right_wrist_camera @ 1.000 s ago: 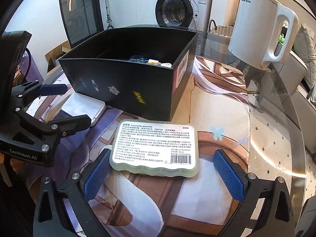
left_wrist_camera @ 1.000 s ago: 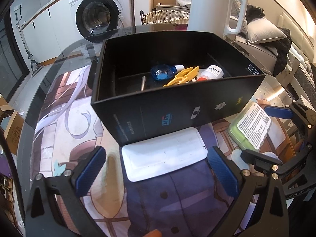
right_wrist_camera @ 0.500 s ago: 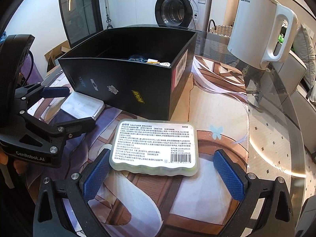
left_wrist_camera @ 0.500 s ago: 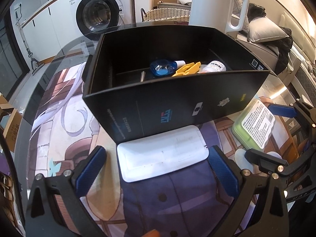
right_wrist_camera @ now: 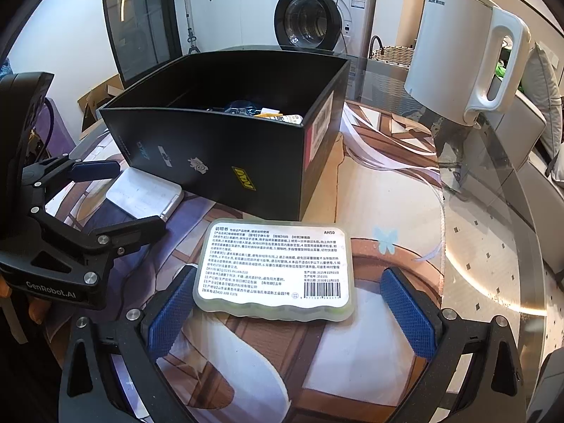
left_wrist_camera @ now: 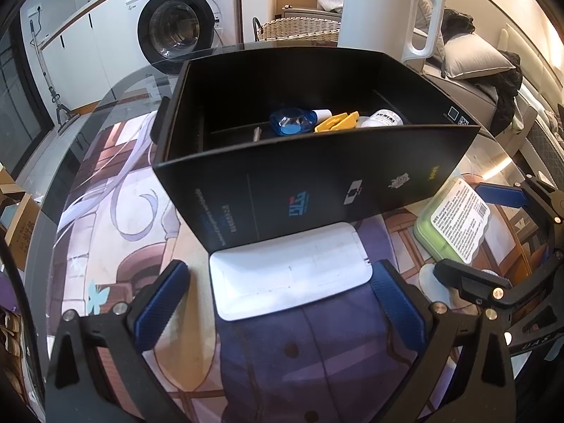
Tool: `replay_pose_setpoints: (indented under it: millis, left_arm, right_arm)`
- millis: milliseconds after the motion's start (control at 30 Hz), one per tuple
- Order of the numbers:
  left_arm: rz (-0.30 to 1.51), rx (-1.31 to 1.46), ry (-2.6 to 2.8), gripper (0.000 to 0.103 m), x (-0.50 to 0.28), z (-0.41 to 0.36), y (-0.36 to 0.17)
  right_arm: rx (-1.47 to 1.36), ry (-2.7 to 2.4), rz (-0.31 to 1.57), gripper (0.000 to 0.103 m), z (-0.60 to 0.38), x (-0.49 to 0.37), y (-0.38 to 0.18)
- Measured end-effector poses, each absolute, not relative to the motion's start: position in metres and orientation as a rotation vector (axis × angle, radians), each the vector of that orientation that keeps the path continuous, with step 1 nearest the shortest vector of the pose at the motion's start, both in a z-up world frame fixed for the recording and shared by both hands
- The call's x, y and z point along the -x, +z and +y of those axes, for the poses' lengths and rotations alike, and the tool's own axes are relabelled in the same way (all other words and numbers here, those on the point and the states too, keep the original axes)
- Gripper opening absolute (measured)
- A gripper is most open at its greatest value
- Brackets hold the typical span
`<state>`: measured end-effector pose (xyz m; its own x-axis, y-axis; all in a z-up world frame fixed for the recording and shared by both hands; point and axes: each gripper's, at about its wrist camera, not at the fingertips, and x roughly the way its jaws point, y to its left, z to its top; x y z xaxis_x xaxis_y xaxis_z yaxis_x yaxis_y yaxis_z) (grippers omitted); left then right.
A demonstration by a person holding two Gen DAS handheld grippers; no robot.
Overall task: Organize rigid objects
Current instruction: 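Lower the right gripper over the green tin while the left approaches the white power bank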
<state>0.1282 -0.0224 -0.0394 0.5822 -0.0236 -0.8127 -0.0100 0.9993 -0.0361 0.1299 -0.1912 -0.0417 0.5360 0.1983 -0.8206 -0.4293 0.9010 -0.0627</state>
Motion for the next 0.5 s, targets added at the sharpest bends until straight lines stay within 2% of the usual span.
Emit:
replay_pose_setpoints:
  millis: [500]
  left_arm:
    - [0.956,0.047,0.009,0.103,-0.1321,-0.0227,-0.0394]
  right_arm:
    - [0.268,0.339,0.933,0.102,-0.1936,-0.1363,-0.0402]
